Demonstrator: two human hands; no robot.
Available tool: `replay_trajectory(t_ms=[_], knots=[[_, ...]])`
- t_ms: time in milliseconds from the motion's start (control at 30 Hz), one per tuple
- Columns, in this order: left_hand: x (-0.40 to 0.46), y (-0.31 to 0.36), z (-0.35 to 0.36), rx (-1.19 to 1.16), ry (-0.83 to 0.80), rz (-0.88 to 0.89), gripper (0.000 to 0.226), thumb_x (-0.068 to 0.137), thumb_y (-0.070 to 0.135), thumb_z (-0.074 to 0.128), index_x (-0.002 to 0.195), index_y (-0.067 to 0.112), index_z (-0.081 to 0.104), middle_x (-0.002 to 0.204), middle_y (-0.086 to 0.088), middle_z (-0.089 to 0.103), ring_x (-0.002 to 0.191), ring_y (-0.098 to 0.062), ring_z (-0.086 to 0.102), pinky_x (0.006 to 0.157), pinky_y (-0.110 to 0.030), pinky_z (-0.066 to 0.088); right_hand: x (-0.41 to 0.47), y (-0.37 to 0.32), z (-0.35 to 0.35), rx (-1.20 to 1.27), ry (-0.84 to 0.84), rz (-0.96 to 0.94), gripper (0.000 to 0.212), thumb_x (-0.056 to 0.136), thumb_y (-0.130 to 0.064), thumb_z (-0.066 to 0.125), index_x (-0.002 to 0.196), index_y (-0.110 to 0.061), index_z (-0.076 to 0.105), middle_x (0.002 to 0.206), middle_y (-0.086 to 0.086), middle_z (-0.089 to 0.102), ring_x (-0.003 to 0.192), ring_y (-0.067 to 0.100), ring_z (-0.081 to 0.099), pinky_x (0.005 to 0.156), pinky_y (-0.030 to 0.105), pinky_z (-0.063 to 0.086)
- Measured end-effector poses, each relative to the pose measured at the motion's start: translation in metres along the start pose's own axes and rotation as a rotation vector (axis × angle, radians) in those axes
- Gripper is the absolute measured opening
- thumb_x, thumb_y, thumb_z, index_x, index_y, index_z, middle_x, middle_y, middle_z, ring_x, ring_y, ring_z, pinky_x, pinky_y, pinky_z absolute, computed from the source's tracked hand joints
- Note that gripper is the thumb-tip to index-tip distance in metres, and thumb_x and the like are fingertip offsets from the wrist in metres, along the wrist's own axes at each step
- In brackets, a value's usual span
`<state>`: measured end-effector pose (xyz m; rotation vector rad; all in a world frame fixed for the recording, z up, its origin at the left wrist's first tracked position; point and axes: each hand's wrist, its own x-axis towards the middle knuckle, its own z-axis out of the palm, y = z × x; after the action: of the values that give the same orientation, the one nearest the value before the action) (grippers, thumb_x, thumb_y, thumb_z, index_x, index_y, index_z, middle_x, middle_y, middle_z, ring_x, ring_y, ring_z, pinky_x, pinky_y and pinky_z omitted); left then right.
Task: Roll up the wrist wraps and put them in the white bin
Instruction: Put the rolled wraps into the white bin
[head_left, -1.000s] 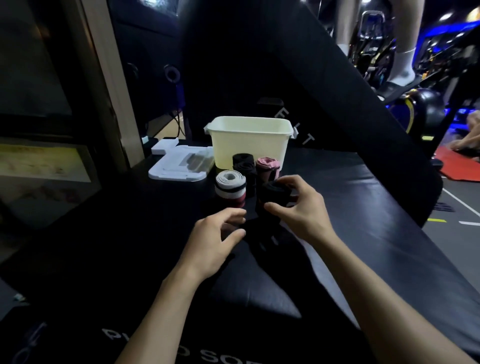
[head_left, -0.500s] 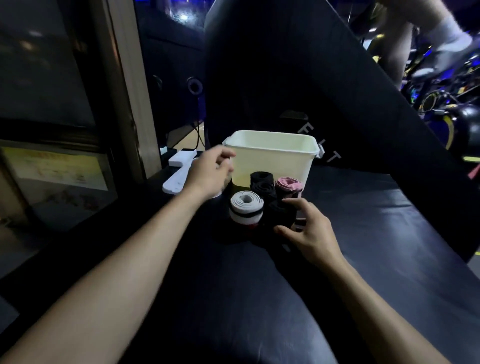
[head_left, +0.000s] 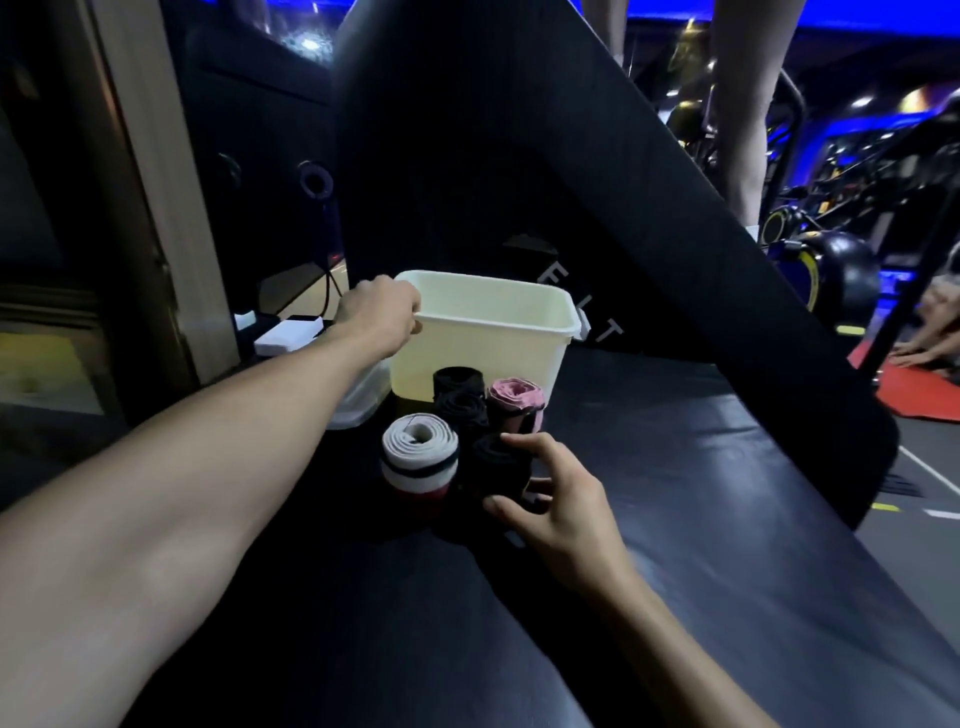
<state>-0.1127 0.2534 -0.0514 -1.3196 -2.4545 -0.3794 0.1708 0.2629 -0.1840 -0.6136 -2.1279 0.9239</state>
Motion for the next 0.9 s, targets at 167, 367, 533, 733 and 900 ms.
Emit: replay_trajectory(t_ms=[167,367,533,733,900], knots=[[-0.023,-0.003,-0.051,-0.025,0.162,-0.026,0.01,0.098,0.024,0.068,0.103,0.02,0.075,0.107,-0.017,0.069,0.108,-0.039,0.062,0.073,-0.037,0.044,0.0,-0.011,-0.004,0.005,-0.07,0.025,0.064,0.08,-0.026,0.083,0.135,-0.045,0.056,0.13,-0.019,0.055,0.116,-0.001,0.058,0.1,0.021,0.05],[-0.098,-0.054,-0.15,-0.195,0.345,-0.054,0.016,0.088,0.036,0.077,0.096,0.022,0.076,0.09,-0.01,0.075,0.088,-0.035,0.068,0.074,-0.037,0.051,-0.017,-0.056,-0.035,-0.006,0.023,0.008,0.055,0.085,-0.025,0.079,0.132,-0.041,0.056,0.134,-0.01,0.052,0.121,0.005,0.052,0.103,0.012,0.038],[-0.218,-0.092,-0.198,-0.342,0.325,-0.038,0.009,0.084,0.024,0.084,0.09,0.02,0.078,0.076,0.001,0.072,0.06,0.001,0.066,0.062,-0.021,0.053,-0.04,-0.094,-0.068,0.081,0.075,0.072,0.026,0.092,-0.021,0.072,0.103,-0.043,0.063,0.105,-0.02,0.067,0.099,-0.001,0.064,0.08,0.013,0.048],[-0.331,-0.131,-0.193,-0.411,0.185,-0.042,0.017,0.082,0.018,0.086,0.078,0.031,0.075,0.072,0.011,0.074,0.069,-0.001,0.066,0.062,-0.016,0.043,-0.066,-0.135,-0.077,0.311,0.044,0.221,0.018,0.104,-0.042,0.052,0.111,-0.033,0.065,0.113,0.0,0.074,0.103,0.015,0.067,0.083,0.03,0.049],[-0.371,-0.148,-0.172,-0.439,0.104,-0.029,0.026,0.08,0.013,0.087,0.079,0.036,0.074,0.079,0.02,0.074,0.079,-0.006,0.07,0.074,-0.029,0.054,-0.071,-0.168,-0.059,0.336,-0.22,0.283,0.033,0.1,-0.056,0.051,0.12,-0.035,0.066,0.113,-0.004,0.075,0.1,0.02,0.073,0.091,0.043,0.056]])
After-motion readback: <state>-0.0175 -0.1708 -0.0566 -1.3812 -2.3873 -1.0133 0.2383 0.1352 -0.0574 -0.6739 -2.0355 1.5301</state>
